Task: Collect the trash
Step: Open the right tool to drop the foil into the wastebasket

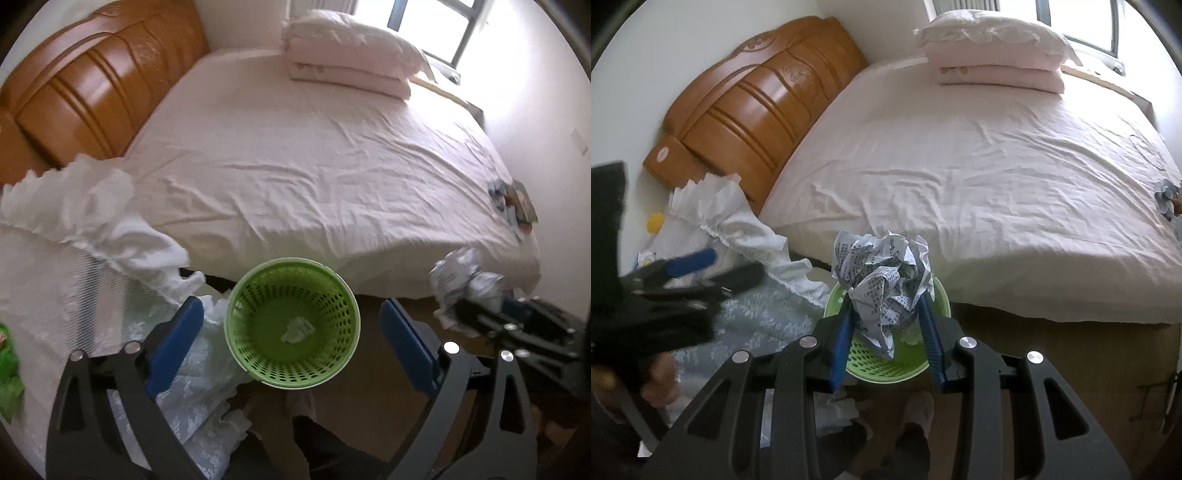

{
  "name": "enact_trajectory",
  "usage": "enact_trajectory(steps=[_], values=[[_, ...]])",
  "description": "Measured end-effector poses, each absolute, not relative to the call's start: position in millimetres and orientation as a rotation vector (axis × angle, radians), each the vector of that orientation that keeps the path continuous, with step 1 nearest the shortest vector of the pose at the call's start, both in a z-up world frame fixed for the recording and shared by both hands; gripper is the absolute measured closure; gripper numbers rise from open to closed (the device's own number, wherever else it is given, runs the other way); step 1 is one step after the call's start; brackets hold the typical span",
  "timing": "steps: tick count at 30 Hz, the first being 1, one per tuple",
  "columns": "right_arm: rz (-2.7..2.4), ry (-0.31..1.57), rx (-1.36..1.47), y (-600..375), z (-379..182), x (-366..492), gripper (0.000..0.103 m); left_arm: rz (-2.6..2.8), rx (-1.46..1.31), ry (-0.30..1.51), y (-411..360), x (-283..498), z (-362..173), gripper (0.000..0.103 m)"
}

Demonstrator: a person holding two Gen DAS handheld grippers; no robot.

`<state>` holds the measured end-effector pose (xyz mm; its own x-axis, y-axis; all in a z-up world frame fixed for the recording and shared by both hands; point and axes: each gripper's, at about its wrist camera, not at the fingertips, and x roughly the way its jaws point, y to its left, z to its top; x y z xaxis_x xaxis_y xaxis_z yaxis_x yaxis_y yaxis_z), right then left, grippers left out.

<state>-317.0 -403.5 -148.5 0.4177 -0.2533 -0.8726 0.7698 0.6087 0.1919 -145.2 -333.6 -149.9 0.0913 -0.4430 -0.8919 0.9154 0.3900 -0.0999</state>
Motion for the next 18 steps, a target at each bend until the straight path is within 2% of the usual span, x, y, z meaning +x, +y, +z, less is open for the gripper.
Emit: enact_trajectory(steps=[7,8,9,12,18], values=[[-0.634,1.01,0.631,-397,-185,-280,0.062,-1.011,0.515,0.986,-297,-132,-122,0.008],[-0.625,1.028,0.624,-395,-192,-274,0.056,-1.004,0.513,0.975,-291,-132,-119,0.008],[-0.616,1.049,0.616,-394,-200,-266,0.044,-0.999,0.515,0.968,-288,-131,-118,0.008],[-0.62,1.11,0.573,-390,-222,-243,0.023,-0.978,0.525,0.973,-280,-130,-122,0.008],[-0.641,1.151,0.578,-388,-237,-228,0.012,-0.947,0.531,1.0,-275,-124,-131,0.008]])
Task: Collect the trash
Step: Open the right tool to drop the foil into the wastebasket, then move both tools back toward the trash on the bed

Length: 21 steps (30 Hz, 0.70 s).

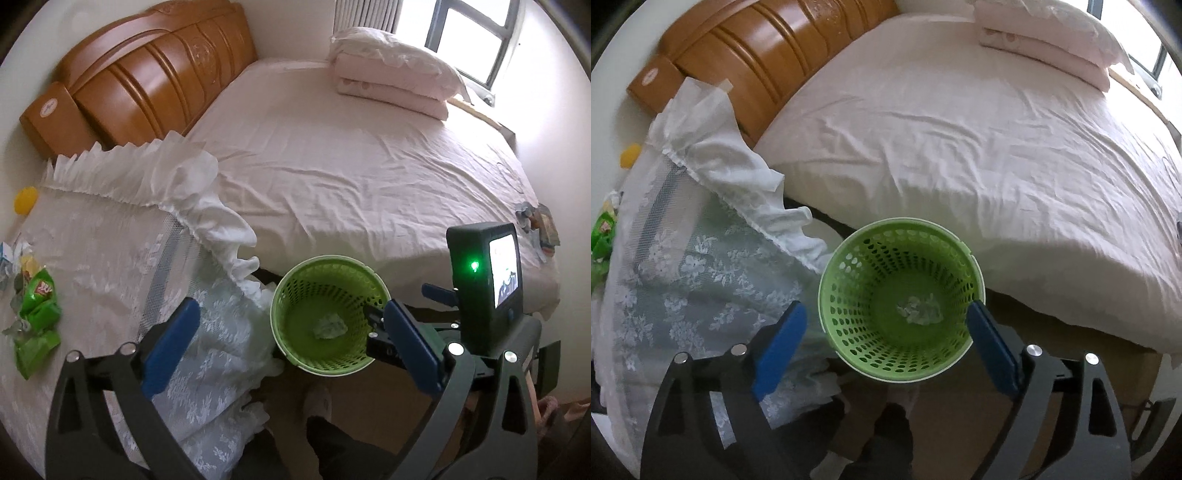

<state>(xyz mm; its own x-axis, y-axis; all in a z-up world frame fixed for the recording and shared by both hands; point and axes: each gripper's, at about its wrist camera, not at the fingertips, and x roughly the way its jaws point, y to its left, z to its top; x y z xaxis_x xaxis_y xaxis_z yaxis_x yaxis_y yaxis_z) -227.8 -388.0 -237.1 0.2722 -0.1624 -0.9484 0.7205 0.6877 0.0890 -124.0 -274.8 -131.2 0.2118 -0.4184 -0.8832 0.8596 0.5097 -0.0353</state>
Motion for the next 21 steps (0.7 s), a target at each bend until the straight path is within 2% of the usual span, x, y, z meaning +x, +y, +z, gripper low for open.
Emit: enact_trajectory(steps=[3,7,13,21], values=[[-0.665,1.131,0.566,-389,-230,-229,0.006,-0.944,0.531,0.995,-273,-122,-130,0.008],[-0.707,1.134,0.536,-389,-213,-230,0.006,-0.928,0.538,0.958,-268,-125,-123,0.008],[-0.738,1.023,0.527,-384,-142,-229,0.003,-0.917,0.482,0.881,-246,-115,-89,0.008],[-0.577,0.914,0.391,-331,-68,-174,0.002,-0.754,0.364,0.795,-176,-84,-40,0.008]])
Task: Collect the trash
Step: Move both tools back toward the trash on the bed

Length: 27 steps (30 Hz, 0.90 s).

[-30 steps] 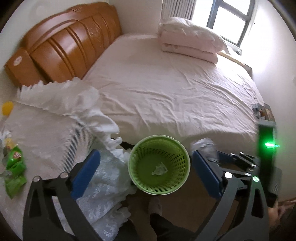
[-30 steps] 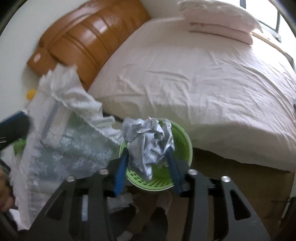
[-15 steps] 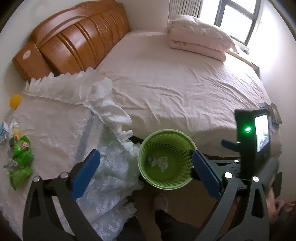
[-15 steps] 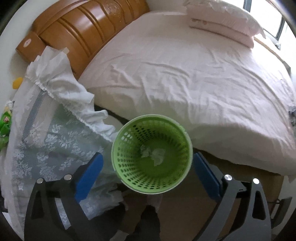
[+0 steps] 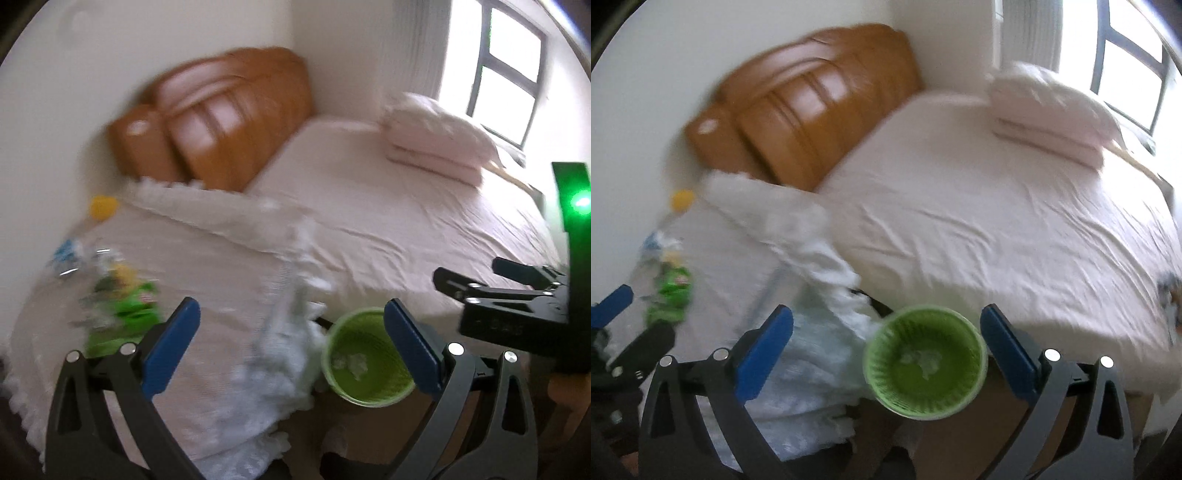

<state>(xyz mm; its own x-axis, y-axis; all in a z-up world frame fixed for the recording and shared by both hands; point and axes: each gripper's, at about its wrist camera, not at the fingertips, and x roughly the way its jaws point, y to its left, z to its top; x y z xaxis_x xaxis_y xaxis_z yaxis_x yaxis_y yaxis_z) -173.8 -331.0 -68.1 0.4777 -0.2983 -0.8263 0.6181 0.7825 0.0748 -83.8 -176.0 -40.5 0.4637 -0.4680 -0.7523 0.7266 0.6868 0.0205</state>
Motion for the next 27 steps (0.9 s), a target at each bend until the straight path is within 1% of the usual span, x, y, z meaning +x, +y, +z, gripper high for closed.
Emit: enact_trajectory(steps=[3,6,13,19,27], values=[[-0.495,0.895,0.359,-308,-56,-153,0.002,-0.641,0.335,0.764,-140,-71,-30,0.008],[-0.377,0.886,0.313,-277,-48,-125,0.002,-0.536,0.29,0.775,-103,-55,-28,0.008],[-0.165,0.913,0.206,-214,-50,-77,0.002,-0.309,0.178,0.836,-22,-31,-41,0.008],[-0.109,0.938,0.195,-188,-57,-61,0.002,-0.215,0.11,0.868,16,-24,-49,0.008],[-0.087,0.976,0.205,-175,-69,-50,0.002,-0.197,0.1,0.894,28,-16,-59,0.008]])
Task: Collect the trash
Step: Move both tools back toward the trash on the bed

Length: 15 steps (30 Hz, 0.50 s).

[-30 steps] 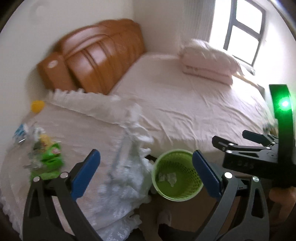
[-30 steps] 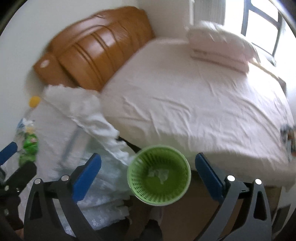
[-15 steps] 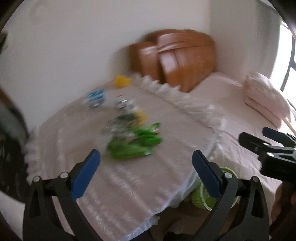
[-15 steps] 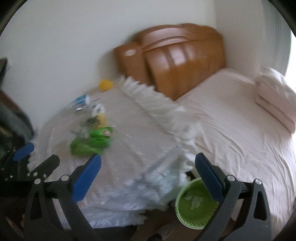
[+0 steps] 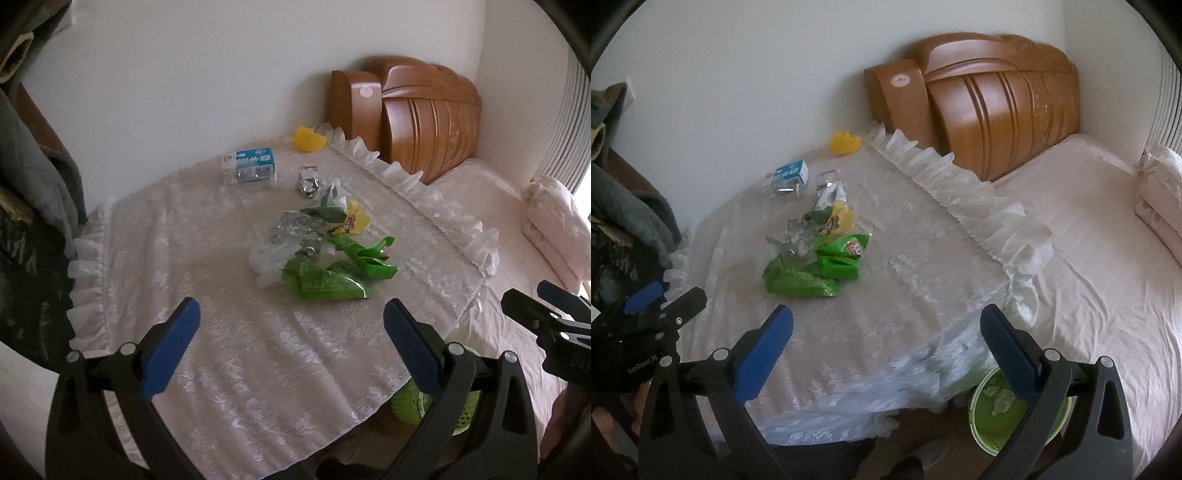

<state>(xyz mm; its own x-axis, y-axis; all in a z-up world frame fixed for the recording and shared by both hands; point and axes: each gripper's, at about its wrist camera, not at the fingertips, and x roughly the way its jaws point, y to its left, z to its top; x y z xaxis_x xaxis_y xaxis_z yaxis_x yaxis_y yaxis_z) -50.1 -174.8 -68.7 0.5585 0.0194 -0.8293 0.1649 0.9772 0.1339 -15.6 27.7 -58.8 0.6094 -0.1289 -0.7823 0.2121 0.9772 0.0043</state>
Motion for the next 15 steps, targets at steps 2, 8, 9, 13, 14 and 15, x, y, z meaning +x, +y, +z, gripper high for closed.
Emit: enact_trajectory(steps=[2,8,9,13,14,15], values=[[-0.089,0.985,0.206,-174,-71,-48,0.002,-0.199,0.108,0.899,31,-14,-62,0.008],[-0.075,1.022,0.22,-173,-84,-38,0.002,-0.21,0.122,0.927,34,-7,-74,0.008],[-0.066,1.026,0.214,-172,-88,-35,0.002,-0.211,0.122,0.934,34,-5,-77,0.008],[0.015,1.035,0.139,-163,-104,-16,0.002,-0.215,0.117,0.964,41,2,-87,0.008],[0.048,1.039,0.1,-160,-110,-8,0.002,-0.212,0.118,0.969,43,3,-89,0.008],[0.089,1.039,0.057,-156,-116,1,0.002,-0.205,0.117,0.973,47,4,-91,0.008]])
